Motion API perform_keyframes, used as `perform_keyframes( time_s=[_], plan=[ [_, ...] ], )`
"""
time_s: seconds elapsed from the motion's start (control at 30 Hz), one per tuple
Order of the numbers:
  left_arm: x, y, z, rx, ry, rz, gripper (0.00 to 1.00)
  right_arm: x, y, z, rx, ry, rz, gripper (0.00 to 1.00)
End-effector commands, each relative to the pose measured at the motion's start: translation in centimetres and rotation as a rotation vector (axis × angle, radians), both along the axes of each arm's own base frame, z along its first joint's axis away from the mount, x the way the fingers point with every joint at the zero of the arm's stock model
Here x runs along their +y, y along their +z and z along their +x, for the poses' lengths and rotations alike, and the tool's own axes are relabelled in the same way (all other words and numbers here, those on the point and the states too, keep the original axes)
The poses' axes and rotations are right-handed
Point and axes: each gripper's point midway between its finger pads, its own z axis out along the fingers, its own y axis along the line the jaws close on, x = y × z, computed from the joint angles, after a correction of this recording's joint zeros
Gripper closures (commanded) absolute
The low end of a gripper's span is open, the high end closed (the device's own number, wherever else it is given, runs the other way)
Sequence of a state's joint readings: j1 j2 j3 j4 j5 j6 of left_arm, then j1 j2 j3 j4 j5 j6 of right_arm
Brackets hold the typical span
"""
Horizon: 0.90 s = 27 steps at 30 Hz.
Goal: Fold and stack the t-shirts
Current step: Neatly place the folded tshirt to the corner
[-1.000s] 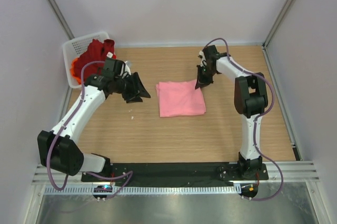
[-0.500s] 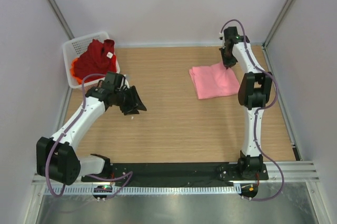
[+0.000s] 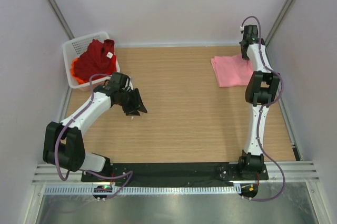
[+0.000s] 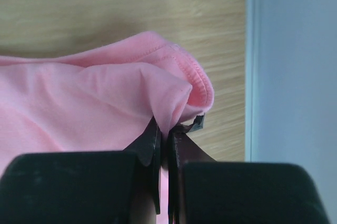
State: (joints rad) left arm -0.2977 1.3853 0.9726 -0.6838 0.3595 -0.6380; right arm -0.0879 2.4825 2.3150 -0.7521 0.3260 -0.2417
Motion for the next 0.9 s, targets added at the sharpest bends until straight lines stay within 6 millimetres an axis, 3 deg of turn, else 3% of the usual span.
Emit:
perform_keyframes(
  time_s=[0.0,0.03,0.1,0.4,0.87],
  plan=[
    [-0.8,1.6,1.9,-0.080,-0.033,-0.026,0.57,-2.7,3.5,4.1,-0.196,-0.039,-0.078,0.99],
    [-0.7,1.5,2.0,-0.077,-0.031,-0.021,0.57,-3.3,4.2,4.7,-0.231,-0.052,-0.079,0.99],
    [-0.8,1.7,2.2,-0.078,-0.031,-0.019,0.57,-3.7,3.3,5.5,-0.250,-0.063,-0.080,0.99],
    [-1.8,1.3,3.1,-0.053,-0.033,-0.009,0.57,-5.6,3.2,7.9,-0.424,-0.195,0.008,0.99],
    [-3.2,0.8,3.2,-0.030,-0.031,0.004,0.58,-9.0,0.8,8.8,-0.540,-0.370,0.108,0.99]
  ],
)
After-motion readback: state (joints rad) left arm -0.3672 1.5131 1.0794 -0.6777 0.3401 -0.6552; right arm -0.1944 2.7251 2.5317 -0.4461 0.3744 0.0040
